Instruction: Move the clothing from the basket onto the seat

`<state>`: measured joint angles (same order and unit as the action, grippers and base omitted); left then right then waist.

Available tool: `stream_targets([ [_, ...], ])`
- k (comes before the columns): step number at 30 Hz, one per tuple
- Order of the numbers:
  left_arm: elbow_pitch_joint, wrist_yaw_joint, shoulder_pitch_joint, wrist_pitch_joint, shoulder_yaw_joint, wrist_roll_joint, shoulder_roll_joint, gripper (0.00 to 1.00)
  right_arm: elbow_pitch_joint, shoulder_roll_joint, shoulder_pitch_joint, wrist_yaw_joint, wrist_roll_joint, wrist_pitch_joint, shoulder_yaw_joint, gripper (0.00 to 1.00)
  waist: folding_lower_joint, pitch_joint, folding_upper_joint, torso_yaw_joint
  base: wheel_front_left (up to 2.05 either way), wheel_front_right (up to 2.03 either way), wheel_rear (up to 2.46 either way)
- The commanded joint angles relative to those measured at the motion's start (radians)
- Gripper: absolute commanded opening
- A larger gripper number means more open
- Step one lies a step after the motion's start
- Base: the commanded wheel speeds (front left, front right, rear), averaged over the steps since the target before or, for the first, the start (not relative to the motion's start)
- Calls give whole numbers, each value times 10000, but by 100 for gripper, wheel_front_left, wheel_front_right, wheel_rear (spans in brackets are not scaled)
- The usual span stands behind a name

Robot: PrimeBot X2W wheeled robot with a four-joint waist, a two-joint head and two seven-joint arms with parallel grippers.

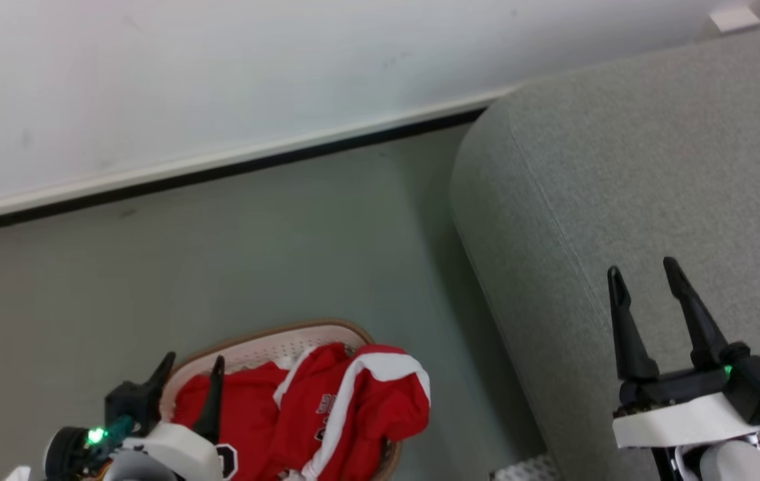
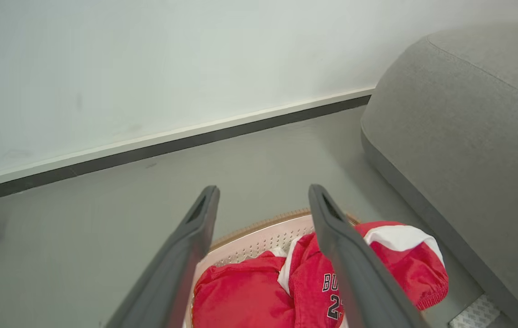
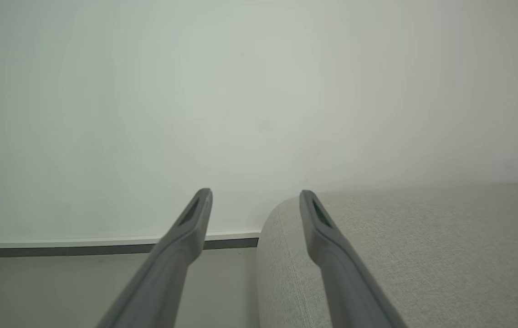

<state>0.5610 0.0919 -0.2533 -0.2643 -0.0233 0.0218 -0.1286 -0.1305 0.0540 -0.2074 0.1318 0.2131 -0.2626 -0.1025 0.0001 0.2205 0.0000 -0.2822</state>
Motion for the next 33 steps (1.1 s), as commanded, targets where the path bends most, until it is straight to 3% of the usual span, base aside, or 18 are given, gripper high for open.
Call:
stream_targets([
  [1, 134, 24, -169, -5, -11, -75, -113, 100, 54, -13, -163, -21, 75, -34, 5, 100, -1, 493, 0, -397, 0, 0, 0],
  [7, 1984, 107, -1267, 16, -476, -545, -637, 100, 326, -35, -683, -21, 358, -34, -11, 100, -1, 1503, 0, -924, 0, 0, 0],
  [19, 5159, 345, -3280, 1017, -1856, -1363, -1573, 100, 915, -37, -1478, -21, 1281, -34, -72, 100, -1, 3316, 0, -1838, 0, 0, 0],
  [33, 6946, 274, -4650, 2809, -3189, -2484, -2681, 100, 1280, -36, -1825, -21, 1707, -34, 46, 100, -1, 4858, 0, -2522, 0, 0, 0],
])
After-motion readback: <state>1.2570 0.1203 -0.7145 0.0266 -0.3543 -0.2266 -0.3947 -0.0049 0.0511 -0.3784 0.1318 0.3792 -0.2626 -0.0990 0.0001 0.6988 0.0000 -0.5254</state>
